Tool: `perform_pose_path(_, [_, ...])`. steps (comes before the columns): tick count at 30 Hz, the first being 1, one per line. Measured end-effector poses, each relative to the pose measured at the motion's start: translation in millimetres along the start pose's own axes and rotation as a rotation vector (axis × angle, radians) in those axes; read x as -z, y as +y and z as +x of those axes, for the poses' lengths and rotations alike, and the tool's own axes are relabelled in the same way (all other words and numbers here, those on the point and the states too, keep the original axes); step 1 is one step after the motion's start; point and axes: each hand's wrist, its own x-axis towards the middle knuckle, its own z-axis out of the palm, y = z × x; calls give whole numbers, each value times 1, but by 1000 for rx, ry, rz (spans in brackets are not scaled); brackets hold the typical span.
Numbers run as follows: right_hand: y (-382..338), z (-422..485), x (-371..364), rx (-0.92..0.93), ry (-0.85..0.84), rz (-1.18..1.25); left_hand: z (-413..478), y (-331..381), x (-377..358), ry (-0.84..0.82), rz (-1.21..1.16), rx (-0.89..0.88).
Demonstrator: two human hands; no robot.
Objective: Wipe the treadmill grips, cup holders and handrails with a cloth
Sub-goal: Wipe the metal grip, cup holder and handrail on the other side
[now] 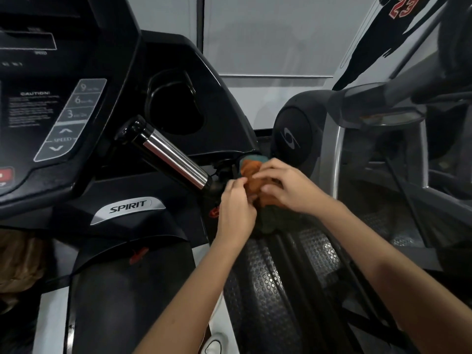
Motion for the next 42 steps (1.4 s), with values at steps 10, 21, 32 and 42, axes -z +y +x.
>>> perform_pose_path(10, [1,-8,-10,-87,29,121,12,7,2,-85,42,69])
perform_pose_path(21, [19,-73,-20,-312,136,598,-21,8,15,-45,-188,-37])
perform_pose_path(32, [5,5,-19,-369,169,525,-26,-8,7,22,-305,33])
perform_pose_path(42, [14,-49,-35,-686,329,955,-47,-7,7,-66,-367,51])
